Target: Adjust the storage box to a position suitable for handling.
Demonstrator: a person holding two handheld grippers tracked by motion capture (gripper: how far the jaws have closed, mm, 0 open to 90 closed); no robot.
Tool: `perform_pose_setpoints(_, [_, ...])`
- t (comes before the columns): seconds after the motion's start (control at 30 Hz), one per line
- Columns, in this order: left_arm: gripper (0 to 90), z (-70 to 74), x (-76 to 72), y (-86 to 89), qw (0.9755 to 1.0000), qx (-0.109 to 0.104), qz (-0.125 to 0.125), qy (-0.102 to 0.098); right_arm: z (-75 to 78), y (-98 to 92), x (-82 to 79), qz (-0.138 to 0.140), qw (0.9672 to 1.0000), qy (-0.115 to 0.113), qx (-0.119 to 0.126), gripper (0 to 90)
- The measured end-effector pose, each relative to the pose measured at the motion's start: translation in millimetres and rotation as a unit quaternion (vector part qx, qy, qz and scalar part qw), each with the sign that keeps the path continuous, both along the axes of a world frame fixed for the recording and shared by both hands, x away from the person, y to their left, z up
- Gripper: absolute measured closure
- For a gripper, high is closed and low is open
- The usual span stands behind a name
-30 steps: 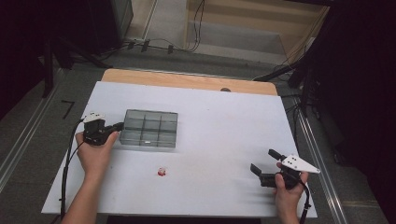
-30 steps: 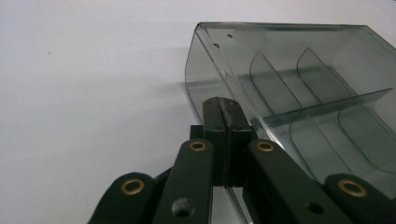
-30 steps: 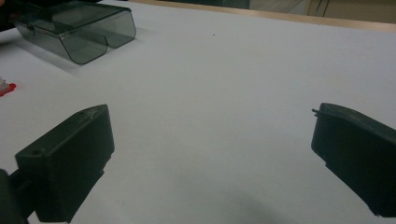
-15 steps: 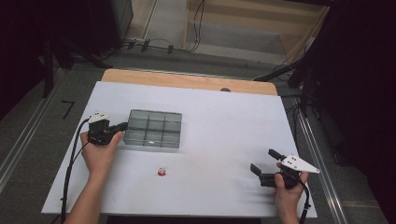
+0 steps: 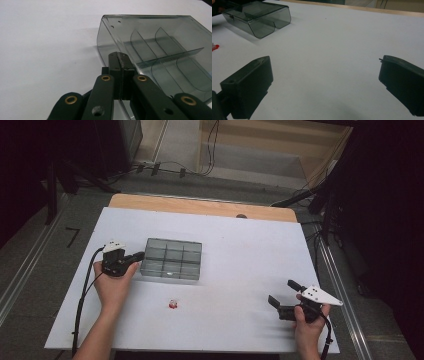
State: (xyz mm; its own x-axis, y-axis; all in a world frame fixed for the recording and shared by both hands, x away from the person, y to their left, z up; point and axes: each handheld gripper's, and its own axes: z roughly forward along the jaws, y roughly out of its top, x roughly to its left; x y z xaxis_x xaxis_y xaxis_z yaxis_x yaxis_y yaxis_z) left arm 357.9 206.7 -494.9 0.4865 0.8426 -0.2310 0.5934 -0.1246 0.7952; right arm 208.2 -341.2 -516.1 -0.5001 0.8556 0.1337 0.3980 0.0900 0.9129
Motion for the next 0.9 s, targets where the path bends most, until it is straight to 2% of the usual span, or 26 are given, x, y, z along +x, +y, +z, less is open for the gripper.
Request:
perform_pose_setpoints(0.37, [89.4,-0.3,-2.0,-15.6,0.9996,-0.008,-0.025,0.007,-0.5,0.3,0.5,-0.001,1.0,0.001,-0.001,0.0])
perform_pose_setpoints(0.9, [89.4,-2.2,-5.1,-37.2,0.9989,-0.014,-0.043,0.007,-1.6,0.8,1.7,-0.001,1.0,0.002,-0.002,0.0])
